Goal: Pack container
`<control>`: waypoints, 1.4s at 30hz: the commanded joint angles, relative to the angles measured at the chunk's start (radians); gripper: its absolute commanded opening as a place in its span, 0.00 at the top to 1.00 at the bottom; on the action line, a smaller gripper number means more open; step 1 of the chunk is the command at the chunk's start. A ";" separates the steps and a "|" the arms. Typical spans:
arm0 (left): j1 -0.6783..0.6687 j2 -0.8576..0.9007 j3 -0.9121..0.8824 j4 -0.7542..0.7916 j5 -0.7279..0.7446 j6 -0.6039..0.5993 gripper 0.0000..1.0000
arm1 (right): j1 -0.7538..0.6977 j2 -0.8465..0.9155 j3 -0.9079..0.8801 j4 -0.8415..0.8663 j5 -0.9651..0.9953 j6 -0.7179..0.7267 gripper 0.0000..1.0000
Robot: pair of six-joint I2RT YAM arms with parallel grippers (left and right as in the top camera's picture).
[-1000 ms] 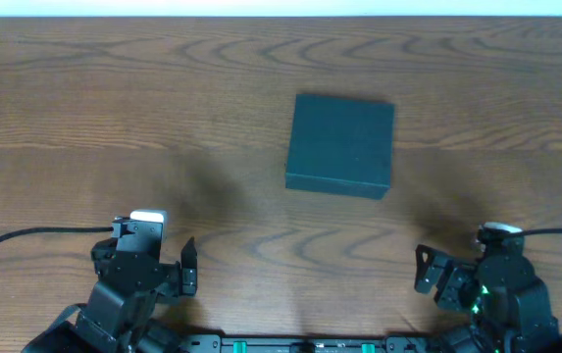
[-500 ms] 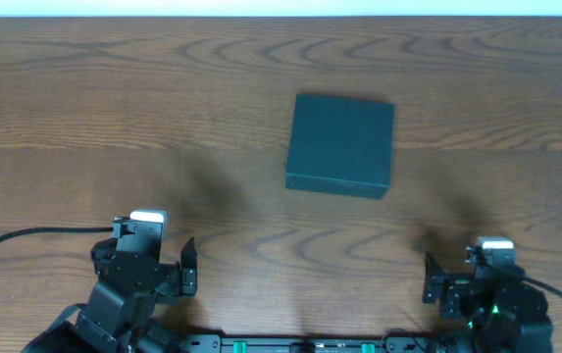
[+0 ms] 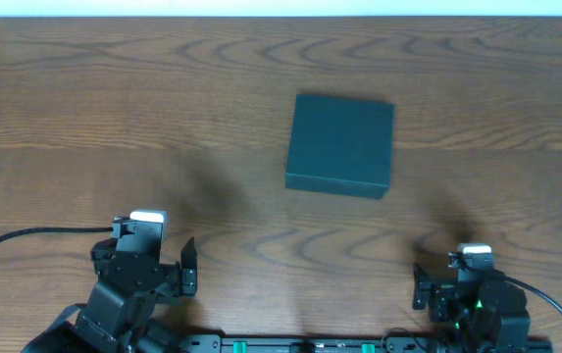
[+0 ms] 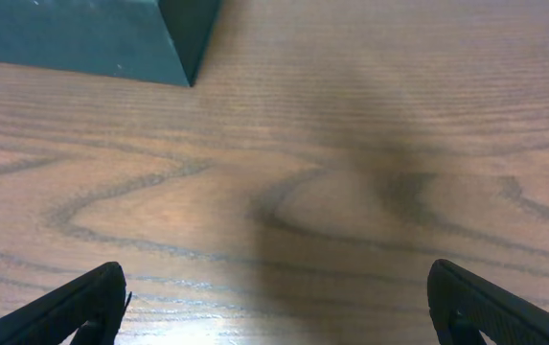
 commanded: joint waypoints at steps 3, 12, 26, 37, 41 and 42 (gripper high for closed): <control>0.002 -0.006 -0.004 -0.001 -0.007 -0.011 0.05 | -0.016 -0.009 -0.006 -0.008 -0.012 -0.014 0.01; 0.002 -0.006 -0.004 -0.001 -0.007 -0.011 0.05 | -0.016 -0.009 -0.006 -0.008 -0.012 -0.014 0.01; 0.072 -0.030 -0.107 0.071 0.078 0.019 0.04 | -0.016 -0.009 -0.006 -0.008 -0.012 -0.014 0.01; 0.300 -0.276 -0.378 0.114 0.110 0.034 0.05 | -0.016 -0.009 -0.006 -0.007 -0.012 -0.014 0.01; 0.349 -0.377 -0.478 0.158 0.136 0.034 0.05 | -0.016 -0.009 -0.006 -0.007 -0.012 -0.014 0.01; 0.355 -0.392 -0.494 0.173 0.140 0.035 0.05 | -0.016 -0.009 -0.006 -0.008 -0.012 -0.014 0.01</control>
